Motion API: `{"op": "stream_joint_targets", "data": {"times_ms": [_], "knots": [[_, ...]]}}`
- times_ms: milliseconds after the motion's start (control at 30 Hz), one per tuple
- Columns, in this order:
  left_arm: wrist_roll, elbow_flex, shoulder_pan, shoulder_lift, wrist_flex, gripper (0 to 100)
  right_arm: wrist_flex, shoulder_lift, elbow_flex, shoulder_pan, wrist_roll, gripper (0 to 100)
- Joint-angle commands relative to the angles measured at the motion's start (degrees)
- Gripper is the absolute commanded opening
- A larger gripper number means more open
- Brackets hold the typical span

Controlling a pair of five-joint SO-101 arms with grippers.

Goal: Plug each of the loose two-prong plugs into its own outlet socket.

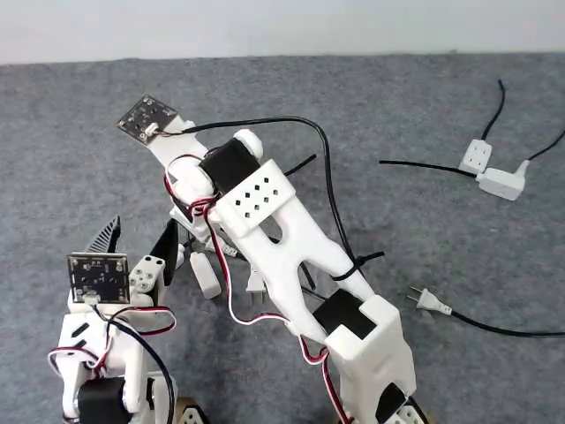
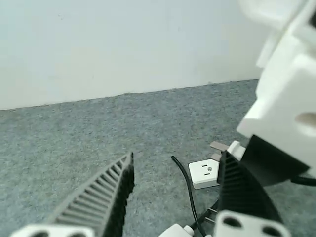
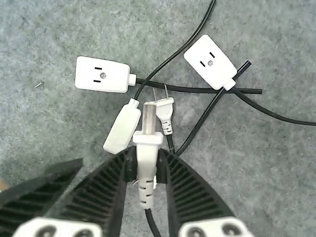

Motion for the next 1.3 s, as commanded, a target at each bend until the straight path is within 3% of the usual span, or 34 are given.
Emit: {"op": "stream_joint_targets", "data": {"times_ms": [0, 533, 1267], "knots": [[-1.14, -2.77, 0.00, -0.09, -2.02, 27, 2.42, -4.00, 0.09, -1.45, 0.53, 0.8], [-3.08, 3.03, -0.09, 0.00, -7.21, 27, 2.42, -7.16, 3.96, -3.30, 0.44, 0.8], [-3.16, 7.96, 0.26, -0.18, -7.21, 27, 2.33, -10.77, 5.71, -4.79, 0.44, 0.8]]}}
